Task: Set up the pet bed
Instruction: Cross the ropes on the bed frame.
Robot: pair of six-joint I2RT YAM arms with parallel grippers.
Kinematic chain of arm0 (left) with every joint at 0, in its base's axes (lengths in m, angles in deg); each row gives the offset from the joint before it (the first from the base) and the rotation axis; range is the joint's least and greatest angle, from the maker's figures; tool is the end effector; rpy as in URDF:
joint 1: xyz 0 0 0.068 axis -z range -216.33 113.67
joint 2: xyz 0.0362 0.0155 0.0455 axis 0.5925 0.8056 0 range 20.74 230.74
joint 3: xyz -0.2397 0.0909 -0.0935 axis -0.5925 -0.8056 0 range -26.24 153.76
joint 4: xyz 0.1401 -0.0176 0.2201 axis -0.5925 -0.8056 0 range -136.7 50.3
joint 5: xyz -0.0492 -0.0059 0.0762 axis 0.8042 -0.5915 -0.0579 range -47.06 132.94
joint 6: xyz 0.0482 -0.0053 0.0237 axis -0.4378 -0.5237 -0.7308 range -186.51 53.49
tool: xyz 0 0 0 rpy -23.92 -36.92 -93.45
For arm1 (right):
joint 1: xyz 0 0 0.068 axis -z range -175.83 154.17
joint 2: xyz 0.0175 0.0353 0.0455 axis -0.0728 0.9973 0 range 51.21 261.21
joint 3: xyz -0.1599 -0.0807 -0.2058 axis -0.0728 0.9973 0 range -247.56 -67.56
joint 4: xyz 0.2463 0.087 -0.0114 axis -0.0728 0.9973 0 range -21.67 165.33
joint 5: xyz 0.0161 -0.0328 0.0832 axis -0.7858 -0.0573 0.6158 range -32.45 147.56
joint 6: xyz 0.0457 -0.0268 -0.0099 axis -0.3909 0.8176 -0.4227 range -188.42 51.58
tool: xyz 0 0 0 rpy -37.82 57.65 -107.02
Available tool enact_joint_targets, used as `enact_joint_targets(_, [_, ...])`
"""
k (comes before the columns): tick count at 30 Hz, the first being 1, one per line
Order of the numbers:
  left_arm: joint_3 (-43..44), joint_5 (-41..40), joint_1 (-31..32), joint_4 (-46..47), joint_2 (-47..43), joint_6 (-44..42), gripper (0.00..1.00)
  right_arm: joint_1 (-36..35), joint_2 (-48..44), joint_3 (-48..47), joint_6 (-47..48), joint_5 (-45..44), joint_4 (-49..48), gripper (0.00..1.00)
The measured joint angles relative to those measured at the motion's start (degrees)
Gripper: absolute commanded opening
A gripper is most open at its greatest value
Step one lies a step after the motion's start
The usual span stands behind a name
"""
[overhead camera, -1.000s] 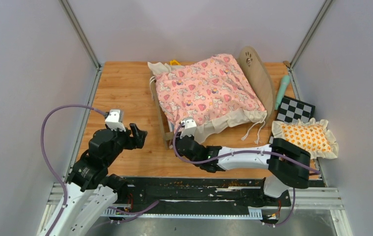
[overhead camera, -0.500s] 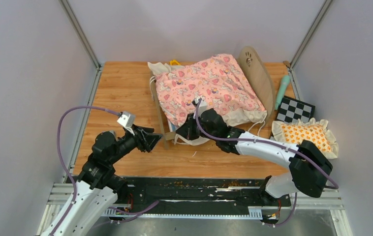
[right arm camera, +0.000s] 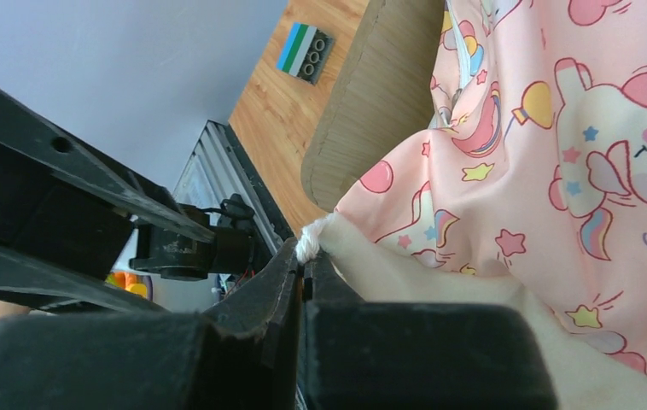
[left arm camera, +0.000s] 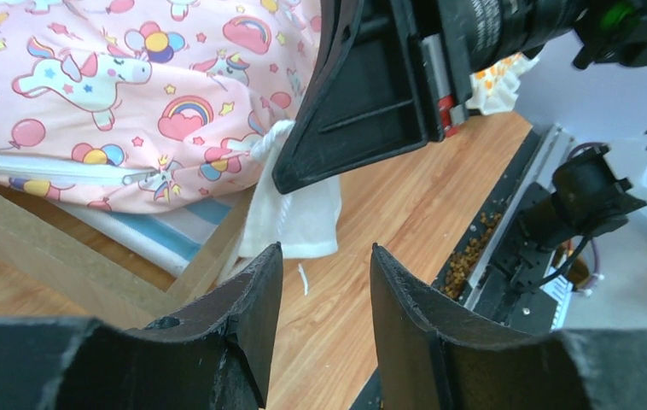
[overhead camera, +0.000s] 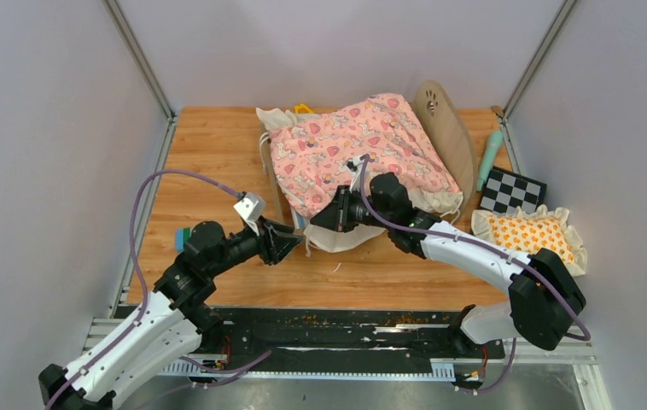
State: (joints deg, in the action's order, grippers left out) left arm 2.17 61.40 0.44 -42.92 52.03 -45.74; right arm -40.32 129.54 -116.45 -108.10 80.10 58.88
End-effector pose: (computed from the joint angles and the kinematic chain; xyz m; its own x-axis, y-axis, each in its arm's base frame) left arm 0.1128 -0.0983 0.2868 -0.3704 -0.1432 -0.9178 0.7365 0.5567 -0.3841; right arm 0.2115 0.2269 0.2673 -0.7650 0.0751 -0.6397 -0.5404 0.4655 0.7009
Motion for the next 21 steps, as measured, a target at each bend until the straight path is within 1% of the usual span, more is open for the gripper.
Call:
enact_joint_targets(4, [0.0,-4.2,3.6,1.8,4.4,-1.4,0.50,1.3,0.0,0.0,-1.1,2.3,-0.8,0.00])
enact_joint_targets(6, [-0.4,-5.9,4.7,2.7,6.1,-2.1,0.53,1.8,0.0,0.0,-1.7,3.4,-1.1,0.00])
enact_joint_targets(11, [-1.4,-9.9,5.5,4.0,7.7,-3.7,0.54,2.6,0.0,0.0,-2.9,5.7,-1.2,0.00])
enact_joint_targets(14, [-1.5,-11.0,5.5,5.7,8.9,-4.6,0.53,2.9,0.0,0.0,-3.5,7.1,-1.8,0.00])
enact_joint_targets(16, [-1.5,-11.3,5.5,6.6,10.3,-5.0,0.50,3.1,0.0,0.0,-3.8,7.9,-2.2,0.00])
enact_joint_targets(21, [-1.5,-10.1,5.5,8.7,15.4,-5.7,0.47,3.4,0.0,0.1,-4.4,9.3,-2.7,0.00])
